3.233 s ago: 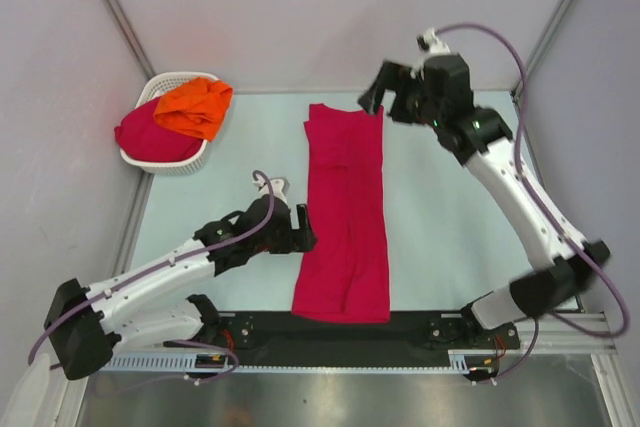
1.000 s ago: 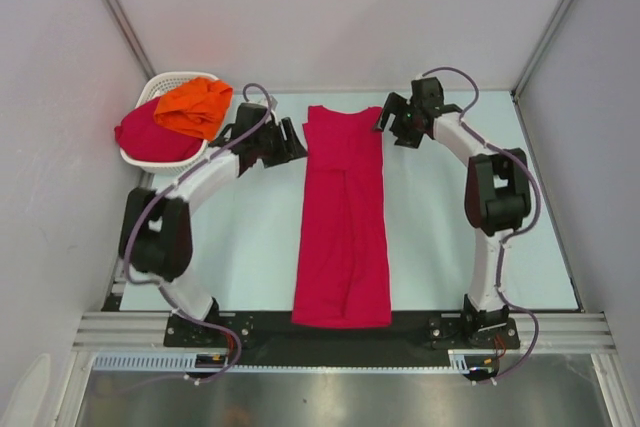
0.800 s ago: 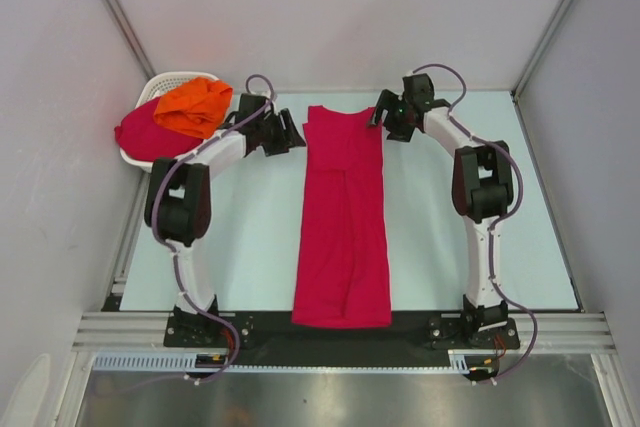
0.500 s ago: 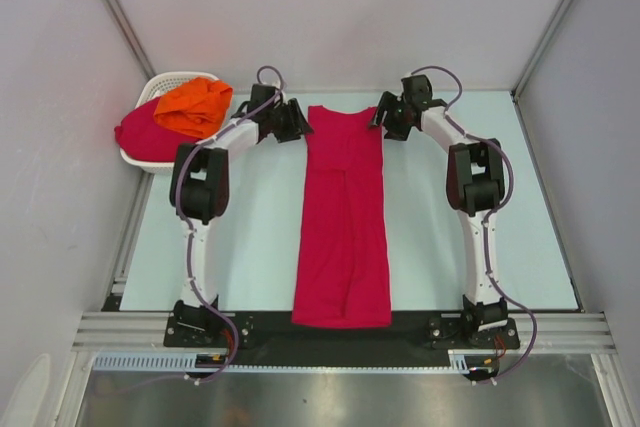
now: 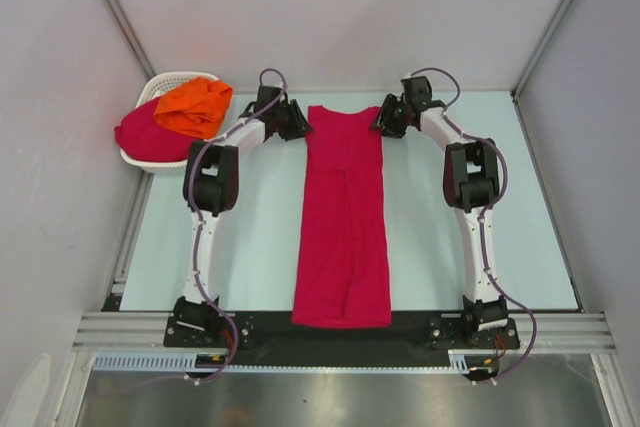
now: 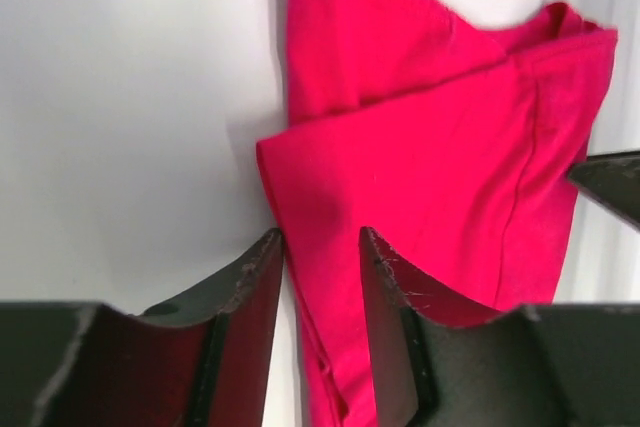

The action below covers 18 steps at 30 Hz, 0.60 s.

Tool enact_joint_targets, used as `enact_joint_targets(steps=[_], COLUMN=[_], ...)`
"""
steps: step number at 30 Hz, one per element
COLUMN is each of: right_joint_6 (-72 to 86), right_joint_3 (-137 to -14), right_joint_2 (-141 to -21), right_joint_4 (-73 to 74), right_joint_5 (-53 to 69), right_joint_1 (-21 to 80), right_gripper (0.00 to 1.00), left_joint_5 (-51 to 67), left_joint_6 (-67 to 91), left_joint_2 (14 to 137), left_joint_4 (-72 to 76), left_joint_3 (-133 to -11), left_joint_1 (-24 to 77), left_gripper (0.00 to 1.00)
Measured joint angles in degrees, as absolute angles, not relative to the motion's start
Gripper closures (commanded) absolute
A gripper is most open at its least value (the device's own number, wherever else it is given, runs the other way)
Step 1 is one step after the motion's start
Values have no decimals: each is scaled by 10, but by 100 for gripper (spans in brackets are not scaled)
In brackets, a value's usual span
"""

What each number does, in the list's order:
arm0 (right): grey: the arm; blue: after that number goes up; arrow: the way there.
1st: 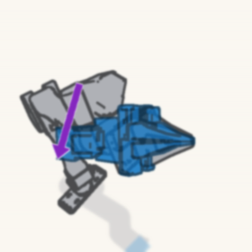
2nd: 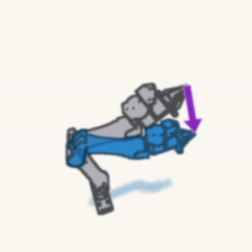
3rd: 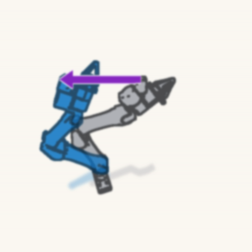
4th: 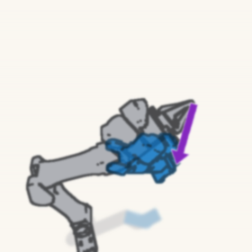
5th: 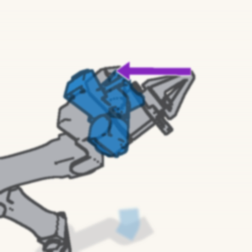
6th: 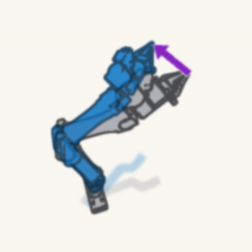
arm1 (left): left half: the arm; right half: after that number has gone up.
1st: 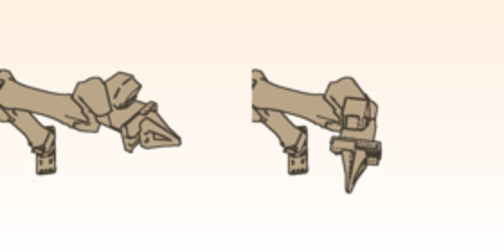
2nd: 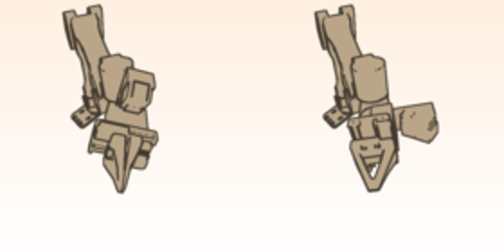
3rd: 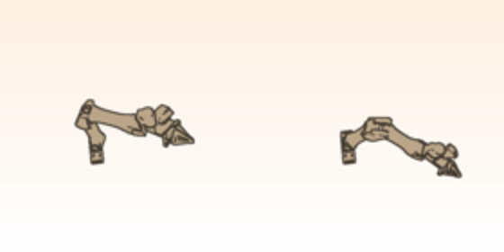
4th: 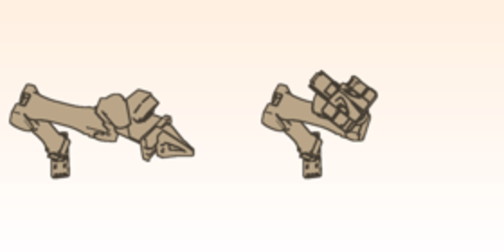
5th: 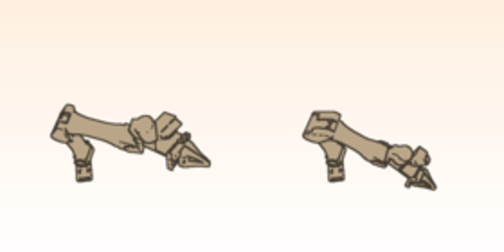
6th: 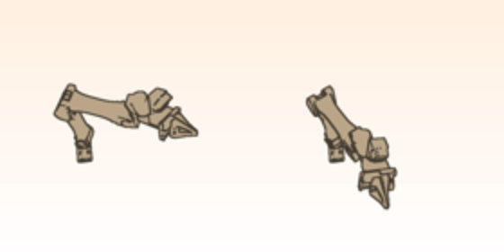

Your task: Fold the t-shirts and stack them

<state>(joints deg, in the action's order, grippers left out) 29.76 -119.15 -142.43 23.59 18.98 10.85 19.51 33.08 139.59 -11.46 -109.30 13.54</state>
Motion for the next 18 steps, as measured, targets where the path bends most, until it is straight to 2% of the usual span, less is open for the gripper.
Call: enact_joint_targets(steps=[1,3,4,6,9,12,14,16,17,18], right_joint_6=[300,300,302,306,316,321,325,328,331,335], right_joint_3=[-1200,-1218,-1229,-1252,-1287,-1314,-1337,-1352,-1358,-1362], right_joint_2=[-1431,-1446,-1455,-1472,-1497,-1515,-1529,-1539,-1543,-1546], right_joint_4=[235,233,232,233,232,231,229,227,224,218], right_joint_5=[191,198,201,209,214,214,213,213,215,223], right_joint_1=[109,109,108,108,108,106,103,100,98,95], right_gripper=[62,68,75,81,91,91,86,69,58,34], left_joint_5=[194,190,185,181,175,169,166,165,165,165], left_joint_6=[336,343,347,357,370,381,387,392,393,396], left_joint_2=[1401,1411,1415,1425,1446,1472,1493,1509,1515,1519], left_joint_4=[-113,-112,-112,-112,-114,-122,-131,-136,-137,-139], left_joint_3=[-1099,-1111,-1116,-1128,-1160,-1203,-1240,-1269,-1277,-1286], left_joint_1=[135,135,135,135,134,134,133,131,131,130], left_gripper=[67,77,87,97,100,100,99,97,95,83])
